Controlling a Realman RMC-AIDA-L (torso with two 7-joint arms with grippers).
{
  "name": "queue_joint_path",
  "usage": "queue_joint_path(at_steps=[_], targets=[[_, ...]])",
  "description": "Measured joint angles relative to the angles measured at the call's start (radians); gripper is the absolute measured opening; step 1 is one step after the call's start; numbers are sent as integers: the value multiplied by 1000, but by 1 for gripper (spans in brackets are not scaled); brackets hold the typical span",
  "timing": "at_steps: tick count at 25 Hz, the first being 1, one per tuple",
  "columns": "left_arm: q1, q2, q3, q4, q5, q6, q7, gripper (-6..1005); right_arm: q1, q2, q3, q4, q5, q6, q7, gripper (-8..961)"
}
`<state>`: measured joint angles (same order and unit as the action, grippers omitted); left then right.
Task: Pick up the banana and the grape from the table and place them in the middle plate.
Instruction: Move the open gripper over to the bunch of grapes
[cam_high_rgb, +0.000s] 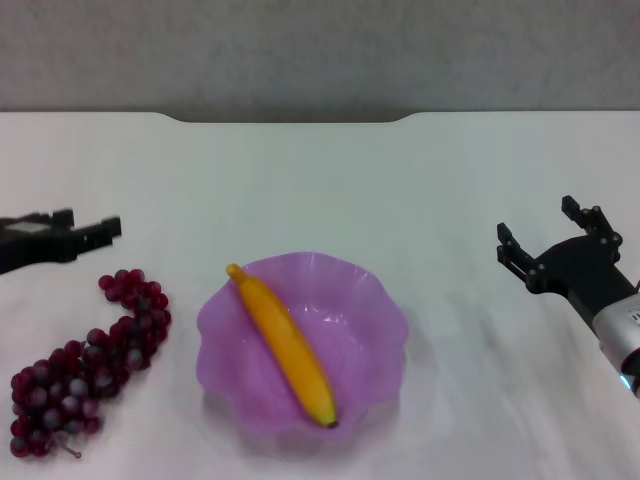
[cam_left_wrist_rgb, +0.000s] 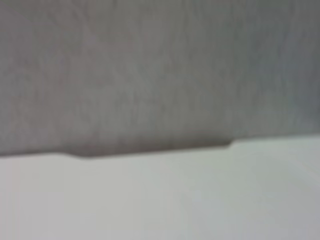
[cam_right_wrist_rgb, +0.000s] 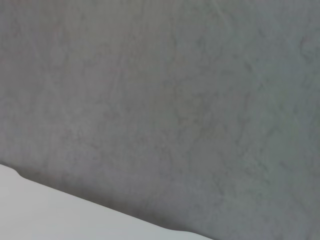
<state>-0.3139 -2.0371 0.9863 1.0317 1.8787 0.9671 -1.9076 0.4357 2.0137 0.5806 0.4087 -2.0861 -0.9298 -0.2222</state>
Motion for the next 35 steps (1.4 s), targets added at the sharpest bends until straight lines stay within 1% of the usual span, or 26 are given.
queue_joint_path(at_steps=[4,7,8,9,12,15,17,21,28,32,35], targets=[[-4,3,49,118,234,102,-255,776,2,0,-5,-1,0,1,0,888],[-24,2,72,200,438,188,-385,774,5,0,-5,-1,0,1,1,888],[-30,1,90,224,513,211,-424,773,6,0,-6,-1,0,1,1,888],[-41,0,137,257,626,241,-489,772,8,0,-7,-1,0,1,1,888],[-50,-1,195,286,720,260,-549,770,9,0,-9,-2,0,1,1,888],[-50,-3,233,305,744,248,-570,774,9,0,-9,-2,0,1,1,888],[-48,-4,242,304,744,235,-572,777,10,0,-9,-2,1,1,1,888],[-53,-5,257,270,739,221,-575,778,10,0,-10,-4,3,1,2,889],[-57,-5,325,201,733,165,-576,774,11,0,-4,-9,6,0,3,889],[-65,-5,360,156,721,100,-577,772,14,1,-5,-10,6,0,3,889],[-63,-5,371,134,708,51,-577,771,14,2,-8,-10,6,0,3,889]])
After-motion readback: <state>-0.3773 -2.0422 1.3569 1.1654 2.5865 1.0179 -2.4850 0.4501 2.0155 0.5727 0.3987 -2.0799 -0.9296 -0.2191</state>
